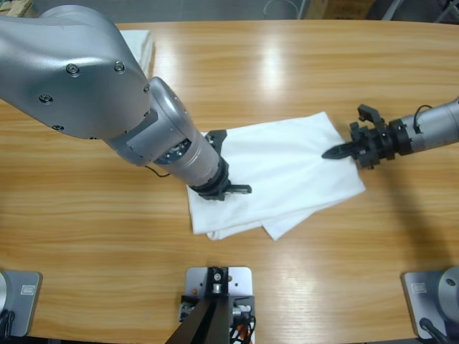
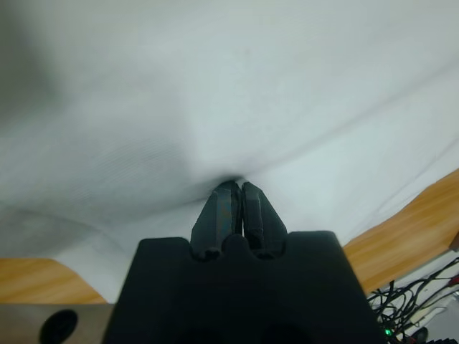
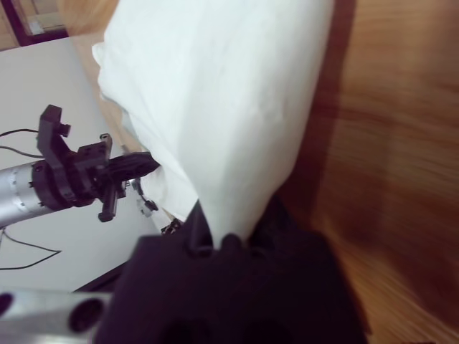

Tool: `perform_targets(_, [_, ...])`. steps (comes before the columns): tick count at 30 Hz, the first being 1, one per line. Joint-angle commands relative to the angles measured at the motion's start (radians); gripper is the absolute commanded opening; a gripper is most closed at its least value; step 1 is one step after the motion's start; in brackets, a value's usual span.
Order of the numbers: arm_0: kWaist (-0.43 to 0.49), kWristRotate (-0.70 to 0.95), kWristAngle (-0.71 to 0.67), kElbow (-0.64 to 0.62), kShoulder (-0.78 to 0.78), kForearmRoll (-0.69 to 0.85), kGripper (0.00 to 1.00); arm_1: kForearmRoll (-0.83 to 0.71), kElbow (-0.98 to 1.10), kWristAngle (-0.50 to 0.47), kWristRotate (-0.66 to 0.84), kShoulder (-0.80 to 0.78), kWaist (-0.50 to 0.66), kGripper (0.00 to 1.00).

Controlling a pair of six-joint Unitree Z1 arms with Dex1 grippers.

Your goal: Fold clothes

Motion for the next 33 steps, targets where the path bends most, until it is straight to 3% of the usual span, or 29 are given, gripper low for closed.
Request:
perform_targets(1, [0.005,0.006,-0.005,0.042,0.102,0.013,0.000,0.030,0.016,-0.213,0.062,-0.183,0.023,0.000])
perform_targets(4, [0.005,-0.001,0.009,0.033,0.072,0.011,0.000,0.071,0.013,-0.323,0.103,-0.245,0.074,0.000])
perform_targets(9, [0.032,0.013,0.076,0.041,-0.056,0.014,0.000,0.296,-0.102,-0.591,0.143,-0.318,0.115,0.000])
perform_targets(18, [0.039,0.000,0.129,0.164,-0.182,0.012,0.000,0.668,-0.348,-0.998,0.173,-0.331,0.132,0.000])
perform_targets(21, [0.039,-0.008,0.140,0.223,-0.216,0.010,0.000,0.749,-0.384,-1.133,0.232,-0.343,0.200,0.000])
perform_targets(23, [0.039,-0.012,0.151,0.257,-0.238,0.006,0.000,0.801,-0.417,-1.211,0.271,-0.357,0.299,0.000])
perform_targets(28, [0.039,-0.023,0.154,0.322,-0.270,-0.032,0.000,0.955,-0.593,-1.339,0.372,-0.256,0.693,0.000])
perform_targets(33, [0.039,-0.027,0.154,0.336,-0.272,-0.045,0.000,1.039,-0.703,-1.348,0.442,-0.215,0.873,0.000])
